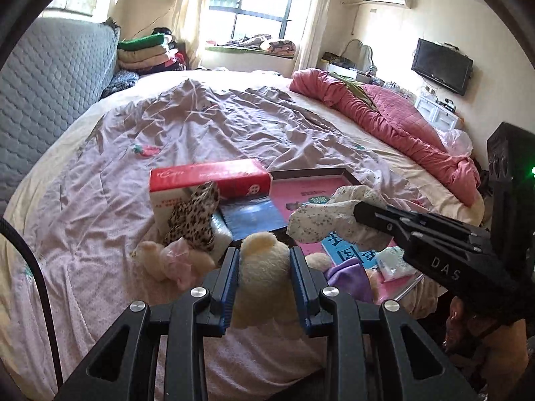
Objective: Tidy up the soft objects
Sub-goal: 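Carry the teddy bear with the left tool while the right tool carries the cloth over the tray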
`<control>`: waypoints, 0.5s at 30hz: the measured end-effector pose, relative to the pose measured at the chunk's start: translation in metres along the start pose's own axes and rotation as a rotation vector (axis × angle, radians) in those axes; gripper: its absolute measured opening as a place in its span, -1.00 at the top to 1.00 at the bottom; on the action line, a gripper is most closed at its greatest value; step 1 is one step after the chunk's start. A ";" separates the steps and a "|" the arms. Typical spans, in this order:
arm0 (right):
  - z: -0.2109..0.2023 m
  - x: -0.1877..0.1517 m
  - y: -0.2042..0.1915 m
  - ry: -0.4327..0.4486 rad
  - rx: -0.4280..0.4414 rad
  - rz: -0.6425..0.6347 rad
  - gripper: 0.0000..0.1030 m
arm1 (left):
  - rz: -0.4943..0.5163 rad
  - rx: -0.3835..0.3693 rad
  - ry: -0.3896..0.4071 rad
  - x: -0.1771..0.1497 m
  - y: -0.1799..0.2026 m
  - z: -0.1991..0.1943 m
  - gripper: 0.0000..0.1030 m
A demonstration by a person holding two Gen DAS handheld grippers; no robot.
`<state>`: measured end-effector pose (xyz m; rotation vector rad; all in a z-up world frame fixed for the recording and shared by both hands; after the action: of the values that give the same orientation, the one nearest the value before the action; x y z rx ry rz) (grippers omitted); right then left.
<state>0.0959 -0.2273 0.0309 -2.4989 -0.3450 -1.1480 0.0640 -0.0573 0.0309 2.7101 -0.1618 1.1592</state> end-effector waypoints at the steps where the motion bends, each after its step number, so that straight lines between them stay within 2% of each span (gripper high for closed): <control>1: -0.005 0.001 0.002 0.008 -0.006 0.006 0.80 | 0.004 -0.003 0.003 0.001 0.004 -0.001 0.41; 8: -0.032 0.007 0.015 0.053 -0.027 0.029 0.80 | 0.055 -0.040 0.014 0.012 0.035 -0.010 0.41; 15: -0.054 0.010 0.033 0.091 -0.056 0.065 0.80 | 0.107 -0.024 0.019 0.023 0.063 -0.008 0.41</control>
<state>0.0776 -0.2797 0.0639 -2.4762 -0.2086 -1.2559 0.0631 -0.1172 0.0616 2.6980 -0.3194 1.2034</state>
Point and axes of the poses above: each gripper's, at about its wrist camera, not at the fingertips, and z roughly the way its jaws point, y to its right, x to its top, the point moved 1 cm from there along z, roughly the way its jaws point, and after that the axes turned 3 degrees about x, right-handed, at the moved point
